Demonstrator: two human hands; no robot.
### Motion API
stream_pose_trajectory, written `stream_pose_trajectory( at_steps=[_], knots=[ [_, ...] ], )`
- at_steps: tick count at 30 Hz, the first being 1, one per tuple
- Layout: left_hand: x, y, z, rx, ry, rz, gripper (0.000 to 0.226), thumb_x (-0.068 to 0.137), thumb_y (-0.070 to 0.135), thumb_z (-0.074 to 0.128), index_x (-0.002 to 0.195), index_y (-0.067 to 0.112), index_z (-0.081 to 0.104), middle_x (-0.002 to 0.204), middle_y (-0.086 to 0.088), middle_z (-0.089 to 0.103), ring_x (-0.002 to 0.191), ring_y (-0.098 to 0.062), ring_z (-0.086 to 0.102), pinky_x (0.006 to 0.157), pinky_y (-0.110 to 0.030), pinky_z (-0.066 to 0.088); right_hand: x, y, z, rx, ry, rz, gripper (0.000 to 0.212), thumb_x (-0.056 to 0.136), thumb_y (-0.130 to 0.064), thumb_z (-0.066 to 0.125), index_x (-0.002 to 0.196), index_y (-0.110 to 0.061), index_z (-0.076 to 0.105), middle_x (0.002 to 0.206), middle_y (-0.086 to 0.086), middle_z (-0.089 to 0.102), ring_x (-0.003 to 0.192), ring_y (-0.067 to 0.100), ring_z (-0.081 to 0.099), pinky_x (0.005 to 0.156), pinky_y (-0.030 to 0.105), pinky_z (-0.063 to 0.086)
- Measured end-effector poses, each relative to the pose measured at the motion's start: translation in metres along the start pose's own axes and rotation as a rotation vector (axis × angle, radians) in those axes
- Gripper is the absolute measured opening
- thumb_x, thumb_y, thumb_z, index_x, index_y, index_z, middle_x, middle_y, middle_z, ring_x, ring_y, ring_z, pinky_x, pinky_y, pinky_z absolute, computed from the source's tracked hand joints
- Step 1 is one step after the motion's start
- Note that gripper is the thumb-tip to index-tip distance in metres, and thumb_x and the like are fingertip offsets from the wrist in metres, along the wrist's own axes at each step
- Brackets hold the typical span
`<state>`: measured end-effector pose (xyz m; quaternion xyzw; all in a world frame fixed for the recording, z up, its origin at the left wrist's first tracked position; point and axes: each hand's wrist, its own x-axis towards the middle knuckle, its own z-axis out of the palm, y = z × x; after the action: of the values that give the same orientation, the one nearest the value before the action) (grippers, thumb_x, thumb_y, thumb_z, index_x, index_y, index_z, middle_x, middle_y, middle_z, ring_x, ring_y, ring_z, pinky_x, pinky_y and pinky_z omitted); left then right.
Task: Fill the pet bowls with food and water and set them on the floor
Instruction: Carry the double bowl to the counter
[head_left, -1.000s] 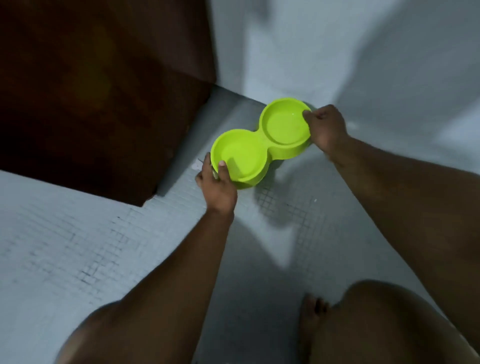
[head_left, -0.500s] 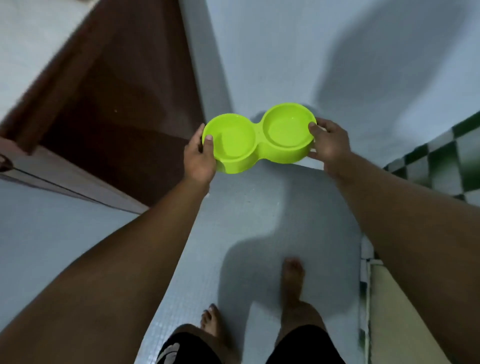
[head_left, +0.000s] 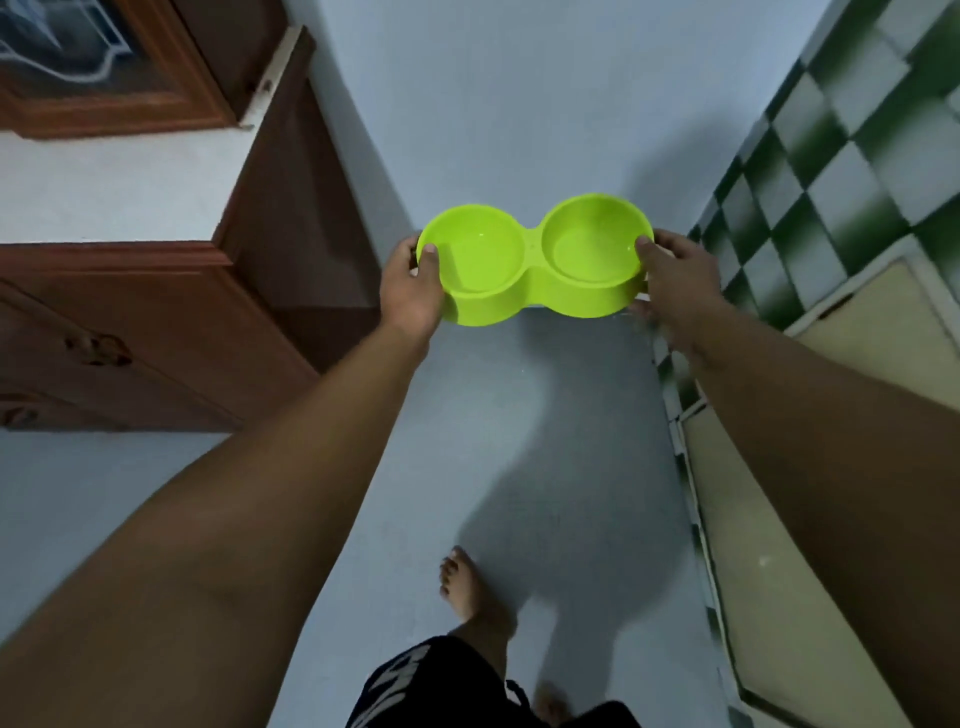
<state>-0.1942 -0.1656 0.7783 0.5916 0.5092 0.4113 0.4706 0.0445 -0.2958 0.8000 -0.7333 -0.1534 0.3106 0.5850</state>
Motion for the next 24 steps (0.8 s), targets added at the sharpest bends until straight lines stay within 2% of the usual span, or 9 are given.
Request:
stream_pose_trajectory(
  at_steps=[3,5,8,10,12,14,17,21,24],
  knots=[
    [-0.053,0.018,0.005,0.012,-0.035,0.013,0.026,0.106,0.014,0.053,0.123,0.001,0.066,0.110,-0.010,0.068,0.094,-0.012,0.057,0.076,-0.012,0.046,-0.051,-0.004,-0.050,-0.012,0.058,-0.034,0.033,0.098,-0.029,0.062,0.129,-0.020,0.063,0.117,0.004,0.063,0.098,0.023,0.064,0.064,0.034,0.058],
    [-0.090,0.026,0.009,-0.002,-0.069,0.023,0.028,0.105,0.017,0.054,0.125,0.002,0.066,0.116,-0.015,0.071,0.094,-0.013,0.057,0.081,-0.017,0.049,-0.087,-0.001,-0.085,-0.006,0.086,-0.046,0.035,0.098,-0.028,0.062,0.131,-0.018,0.062,0.118,0.004,0.063,0.098,0.021,0.064,0.068,0.037,0.060],
    [-0.134,0.035,0.011,-0.029,-0.127,0.012,0.027,0.105,0.019,0.055,0.126,0.010,0.067,0.109,-0.006,0.069,0.093,-0.013,0.059,0.081,-0.019,0.052,-0.132,0.004,-0.122,0.012,0.153,-0.042,0.037,0.098,-0.026,0.062,0.134,-0.015,0.061,0.114,0.002,0.063,0.092,0.017,0.063,0.067,0.037,0.060],
    [-0.168,0.039,0.012,-0.053,-0.191,-0.007,0.021,0.104,0.025,0.056,0.121,0.024,0.067,0.103,0.002,0.069,0.094,-0.016,0.063,0.090,-0.036,0.058,-0.165,0.012,-0.151,0.036,0.199,-0.051,0.037,0.098,-0.027,0.062,0.133,-0.016,0.062,0.111,0.002,0.063,0.091,0.017,0.062,0.062,0.033,0.058],
    [-0.198,0.041,0.012,-0.074,-0.271,-0.045,0.015,0.102,0.030,0.057,0.112,0.035,0.066,0.099,0.008,0.068,0.096,-0.019,0.065,0.090,-0.054,0.060,-0.198,0.023,-0.178,0.020,0.260,-0.076,0.034,0.097,-0.027,0.063,0.129,-0.016,0.064,0.110,0.003,0.063,0.093,0.019,0.062,0.069,0.038,0.060],
    [-0.228,0.042,0.009,-0.091,-0.360,-0.074,0.014,0.099,0.034,0.059,0.110,0.038,0.067,0.103,0.007,0.069,0.103,-0.022,0.067,0.088,-0.059,0.060,-0.232,0.037,-0.204,-0.006,0.303,-0.076,0.033,0.097,-0.029,0.064,0.127,-0.017,0.065,0.111,0.005,0.063,0.097,0.022,0.062,0.073,0.041,0.060],
    [-0.279,0.046,-0.001,-0.083,-0.517,-0.067,0.022,0.093,0.040,0.064,0.115,0.039,0.068,0.115,0.002,0.069,0.112,-0.023,0.067,0.086,-0.055,0.062,-0.292,0.063,-0.240,-0.005,0.334,-0.005,0.031,0.096,-0.031,0.065,0.125,-0.020,0.065,0.115,0.009,0.064,0.098,0.027,0.063,0.065,0.034,0.058],
    [-0.341,0.042,-0.011,-0.058,-0.725,-0.078,0.027,0.102,0.027,0.061,0.129,0.028,0.062,0.117,0.003,0.067,0.111,-0.022,0.068,0.067,-0.034,0.064,-0.378,0.106,-0.283,-0.010,0.393,0.063,0.033,0.092,-0.037,0.069,0.123,-0.026,0.065,0.122,0.013,0.067,0.099,0.029,0.066,0.071,0.040,0.061],
    [-0.387,0.042,-0.014,-0.031,-0.836,-0.069,0.030,0.105,0.026,0.057,0.134,0.025,0.058,0.116,0.007,0.065,0.111,-0.020,0.065,0.064,-0.031,0.062,-0.437,0.127,-0.311,-0.013,0.429,0.087,0.037,0.094,-0.039,0.066,0.129,-0.027,0.061,0.123,0.010,0.066,0.104,0.029,0.067,0.075,0.043,0.062]
  ],
)
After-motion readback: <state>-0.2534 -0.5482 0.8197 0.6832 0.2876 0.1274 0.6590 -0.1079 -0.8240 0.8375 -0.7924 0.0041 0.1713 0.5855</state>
